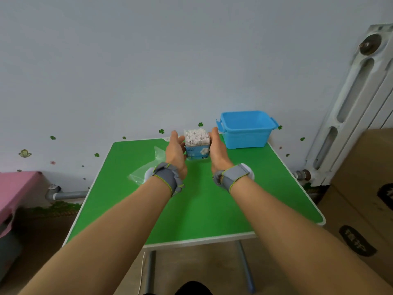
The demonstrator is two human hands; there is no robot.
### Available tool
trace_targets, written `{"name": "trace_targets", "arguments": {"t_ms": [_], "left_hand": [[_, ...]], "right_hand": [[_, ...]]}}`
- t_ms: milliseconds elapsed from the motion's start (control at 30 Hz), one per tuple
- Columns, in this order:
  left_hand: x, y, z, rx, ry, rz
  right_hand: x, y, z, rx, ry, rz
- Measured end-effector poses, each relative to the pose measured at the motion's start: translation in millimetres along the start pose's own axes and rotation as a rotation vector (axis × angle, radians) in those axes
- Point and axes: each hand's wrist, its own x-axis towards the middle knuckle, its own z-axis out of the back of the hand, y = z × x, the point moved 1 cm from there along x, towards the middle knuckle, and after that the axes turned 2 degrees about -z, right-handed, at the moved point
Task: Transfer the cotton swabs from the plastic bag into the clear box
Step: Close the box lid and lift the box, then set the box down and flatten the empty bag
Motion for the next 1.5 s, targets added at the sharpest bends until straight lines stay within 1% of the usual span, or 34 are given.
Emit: {"name": "trace_targets", "arguments": {"t_ms": [233,367,533,600,733,800,900,1000,1100,1200,1300,1433,1500], "left_hand": [[50,-2,-5,0.006,-0.022,0.044],[60,-1,-4,0.016,-0.016,0.067],[60,-1,0,0.017,0.018,0.09],[56,-5,-1,0.02,0.016,0.083],[42,-20,3,0.104,-0.037,-0.002],[33,-26,10,0.175,-0.08,-0.086],[18,-34,27,0.285,-0.12,-0.206],[2,-37,50,0.44,-0.139,-0.263],[-7,-33,72,0.686,-0.14,-0.287],[-14,-27,94,0.889,-0.157,-0.267],[-21,-22,111,1.039,-0.158,-0.216],[-30,-14,122,1.091,-0.136,-0.156],[-33,-9,126,1.084,-0.113,-0.135]], "right_hand": [[43,-2,-11,-0.035,0.027,-0.032],[51,-6,-13,-0.039,0.023,-0.07],[49,-8,-14,-0.038,0.033,-0.072],[46,-6,-14,-0.023,-0.041,-0.051],[32,1,-12,-0.04,-0.306,0.127],[24,1,-13,-0.062,-0.349,0.168],[10,0,-19,-0.077,-0.292,0.142],[-3,-1,-29,-0.093,-0.147,0.089],[-14,-7,-39,-0.207,0.009,0.012],[-30,-19,-50,-0.27,0.099,-0.129],[-43,-33,-57,-0.275,0.152,-0.21],[-55,-44,-67,-0.249,0.235,-0.22],[-59,-47,-71,-0.272,0.246,-0.209]]}}
